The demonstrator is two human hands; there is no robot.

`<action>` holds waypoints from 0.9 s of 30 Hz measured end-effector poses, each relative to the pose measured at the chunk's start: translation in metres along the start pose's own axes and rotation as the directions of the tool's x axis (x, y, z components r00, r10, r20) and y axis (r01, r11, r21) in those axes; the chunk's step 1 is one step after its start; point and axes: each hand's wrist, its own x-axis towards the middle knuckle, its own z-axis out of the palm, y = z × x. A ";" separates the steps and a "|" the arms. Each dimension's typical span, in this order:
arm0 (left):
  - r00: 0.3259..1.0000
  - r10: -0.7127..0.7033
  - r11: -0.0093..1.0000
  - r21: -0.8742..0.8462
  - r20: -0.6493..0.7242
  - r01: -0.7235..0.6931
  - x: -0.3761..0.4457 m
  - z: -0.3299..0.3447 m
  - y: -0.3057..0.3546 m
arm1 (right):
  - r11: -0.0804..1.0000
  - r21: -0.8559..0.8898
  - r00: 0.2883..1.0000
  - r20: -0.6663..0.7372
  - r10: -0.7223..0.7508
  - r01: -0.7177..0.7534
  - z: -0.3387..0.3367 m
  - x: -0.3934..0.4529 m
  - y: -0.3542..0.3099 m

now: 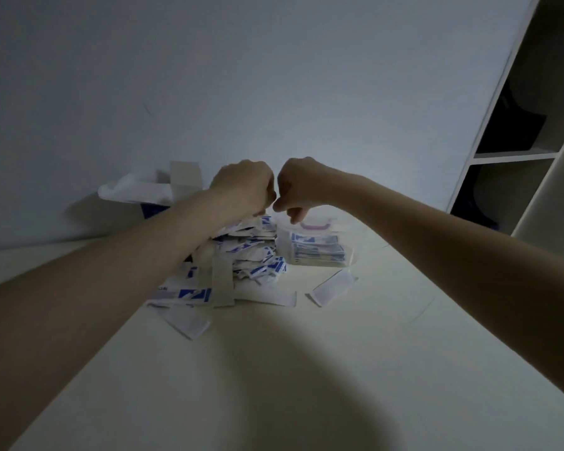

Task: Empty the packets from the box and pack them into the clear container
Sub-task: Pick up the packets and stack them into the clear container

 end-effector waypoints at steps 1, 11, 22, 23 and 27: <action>0.997 0.006 1.000 -0.022 0.073 -0.004 -0.007 -0.001 -0.009 | 0.999 0.020 0.999 0.032 -0.033 0.032 0.008 -0.005 -0.009; 0.723 0.036 0.992 0.062 0.690 -0.109 -0.072 0.026 -0.096 | 0.939 -0.311 0.984 0.144 -0.109 0.149 0.092 -0.027 -0.037; 0.891 0.013 0.999 -0.044 0.455 0.008 -0.091 0.038 -0.111 | 0.999 -0.003 0.999 0.003 -0.040 0.040 0.116 -0.034 -0.071; 0.895 0.021 0.999 -0.048 0.445 0.000 -0.092 0.038 -0.112 | 0.999 0.038 1.000 0.015 -0.023 0.022 0.116 -0.033 -0.071; 0.898 0.067 0.973 -0.229 0.435 0.039 -0.094 0.033 -0.123 | 0.961 0.274 0.997 0.065 0.032 -0.048 0.107 -0.033 -0.063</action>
